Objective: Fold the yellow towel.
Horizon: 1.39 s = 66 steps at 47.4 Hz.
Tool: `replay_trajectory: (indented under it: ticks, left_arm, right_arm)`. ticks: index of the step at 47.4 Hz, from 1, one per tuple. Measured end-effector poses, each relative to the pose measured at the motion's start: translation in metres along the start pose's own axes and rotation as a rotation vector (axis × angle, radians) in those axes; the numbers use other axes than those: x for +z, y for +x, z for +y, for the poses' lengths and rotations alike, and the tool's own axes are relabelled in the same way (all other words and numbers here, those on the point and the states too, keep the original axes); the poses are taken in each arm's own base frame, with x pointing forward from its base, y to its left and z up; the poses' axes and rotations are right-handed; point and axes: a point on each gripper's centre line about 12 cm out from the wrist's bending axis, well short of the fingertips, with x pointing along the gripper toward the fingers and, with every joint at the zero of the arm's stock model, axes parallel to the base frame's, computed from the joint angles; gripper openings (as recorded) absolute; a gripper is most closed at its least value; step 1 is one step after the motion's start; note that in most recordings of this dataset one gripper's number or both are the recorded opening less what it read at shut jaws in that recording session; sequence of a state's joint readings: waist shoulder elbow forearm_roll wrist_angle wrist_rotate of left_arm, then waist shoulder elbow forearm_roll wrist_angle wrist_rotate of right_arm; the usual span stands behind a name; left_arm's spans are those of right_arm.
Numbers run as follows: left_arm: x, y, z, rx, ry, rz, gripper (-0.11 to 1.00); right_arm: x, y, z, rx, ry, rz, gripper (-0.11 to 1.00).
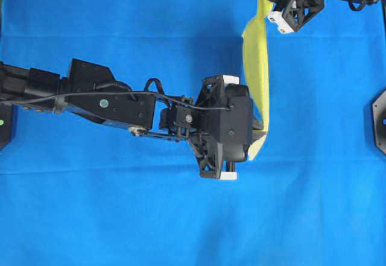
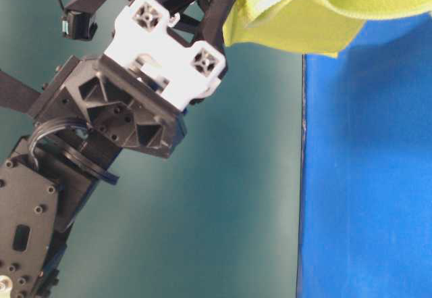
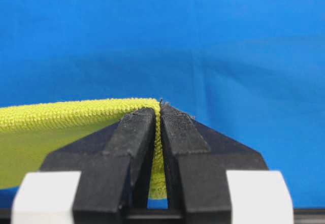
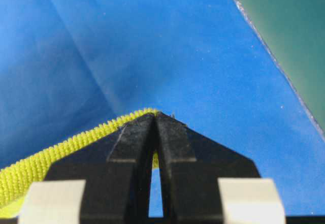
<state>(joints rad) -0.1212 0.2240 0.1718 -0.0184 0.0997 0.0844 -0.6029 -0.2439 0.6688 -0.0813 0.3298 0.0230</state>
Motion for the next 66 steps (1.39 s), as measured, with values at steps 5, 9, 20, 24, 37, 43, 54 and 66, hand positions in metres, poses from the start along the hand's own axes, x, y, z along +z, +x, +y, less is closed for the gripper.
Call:
replay_trajectory:
  ticks: [5,9,20,24,37,43,54,66]
  left_arm:
    - [0.0,0.009,0.0,0.001,0.002,-0.008,0.03]
    - [0.002,0.021,0.0,0.002,0.002,-0.021,0.03]
    - [0.021,0.059,0.002,0.006,0.006,-0.08,0.03]
    - [0.029,0.07,0.001,0.006,0.007,-0.103,0.03]
    - [0.022,0.08,0.0,0.003,-0.012,-0.092,0.03]
    - [-0.008,0.077,-0.002,0.0,-0.037,-0.041,0.03]
    - [-0.045,0.038,-0.012,-0.011,-0.154,-0.072,0.03]
    - [-0.09,0.005,-0.028,-0.035,-0.22,-0.004,0.03]
  right_arm:
    - [-0.006,-0.004,0.0,-0.001,0.003,0.003,0.02]
    - [-0.016,-0.013,-0.005,-0.012,0.015,0.004,0.02]
    - [-0.039,-0.043,-0.013,-0.039,0.038,-0.008,0.02]
    - [-0.046,-0.05,-0.015,-0.046,0.041,0.013,0.02]
    - [-0.055,-0.035,-0.015,-0.043,0.041,0.074,0.02]
    - [-0.044,-0.011,-0.005,-0.013,0.014,0.067,0.02]
    - [-0.019,0.039,0.028,0.058,-0.049,0.047,0.02]
    - [0.001,0.077,0.061,0.112,-0.099,0.04,0.02]
